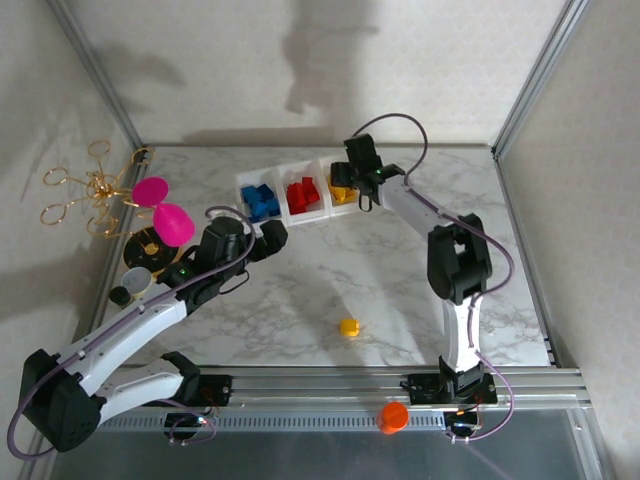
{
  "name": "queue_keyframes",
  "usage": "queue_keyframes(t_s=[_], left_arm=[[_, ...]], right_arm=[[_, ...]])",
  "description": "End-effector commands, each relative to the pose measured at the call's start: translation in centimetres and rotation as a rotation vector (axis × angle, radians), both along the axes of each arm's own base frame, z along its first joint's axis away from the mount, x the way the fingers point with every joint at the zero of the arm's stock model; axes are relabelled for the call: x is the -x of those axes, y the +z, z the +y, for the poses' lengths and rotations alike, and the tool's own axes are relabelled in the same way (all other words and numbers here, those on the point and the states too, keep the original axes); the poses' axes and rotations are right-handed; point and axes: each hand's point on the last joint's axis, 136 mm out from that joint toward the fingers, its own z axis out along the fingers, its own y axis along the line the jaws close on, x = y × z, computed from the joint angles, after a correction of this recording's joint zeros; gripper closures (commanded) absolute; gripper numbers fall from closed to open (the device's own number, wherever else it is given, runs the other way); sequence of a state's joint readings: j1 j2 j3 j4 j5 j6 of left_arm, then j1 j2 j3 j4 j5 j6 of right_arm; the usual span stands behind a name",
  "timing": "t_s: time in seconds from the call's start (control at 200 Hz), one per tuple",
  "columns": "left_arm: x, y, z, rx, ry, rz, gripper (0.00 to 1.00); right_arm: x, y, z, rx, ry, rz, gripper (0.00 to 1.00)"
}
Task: Sort the legos into containers by color
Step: Place the lego in the container, then pick up the lego from the bottom-center of the table.
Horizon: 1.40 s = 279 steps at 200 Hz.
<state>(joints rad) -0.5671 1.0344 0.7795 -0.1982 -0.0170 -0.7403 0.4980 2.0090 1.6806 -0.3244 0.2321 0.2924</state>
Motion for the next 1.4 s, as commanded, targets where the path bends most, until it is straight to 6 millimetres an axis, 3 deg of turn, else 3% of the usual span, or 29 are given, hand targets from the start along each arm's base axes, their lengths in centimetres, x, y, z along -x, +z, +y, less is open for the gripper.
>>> queue_keyframes(t_s=[0.0, 0.36, 0.551, 0.896, 1.056, 1.187, 1.392], left_arm=[[1.1, 0.4, -0.3, 0.012, -0.027, -0.001, 0.00], [4.7, -2.7, -2.3, 0.021, -0.126, 0.067, 0.00], [6.2, -4.0, -2.0, 0.012, -0.135, 0.071, 0.00], [7.7, -6.3, -1.9, 0.016, -0.159, 0.111, 0.00], [8.2, -7.8, -1.0, -0.016, -0.140, 0.140, 0.00], [8.3, -7.9, -1.1, -0.008, -0.139, 0.148, 0.00], [8.2, -8.9, -0.8, -0.028, -0.120, 0.169, 0.00]], right_arm=[[3.1, 2.6, -0.1, -0.073, 0.016, -0.006, 0.20], [15.7, -2.1, -1.3, -0.068, 0.051, 0.215, 0.18], [21.2, -3.8, -0.9, -0.038, 0.088, 0.277, 0.15], [30.3, -9.2, -0.8, -0.044, 0.063, 0.461, 0.13], [33.0, -10.7, -0.8, -0.025, 0.049, 0.494, 0.11], [34.5, -11.6, -0.9, -0.036, 0.025, 0.521, 0.11], [35.5, -12.5, 0.0, -0.016, 0.028, 0.546, 0.15]])
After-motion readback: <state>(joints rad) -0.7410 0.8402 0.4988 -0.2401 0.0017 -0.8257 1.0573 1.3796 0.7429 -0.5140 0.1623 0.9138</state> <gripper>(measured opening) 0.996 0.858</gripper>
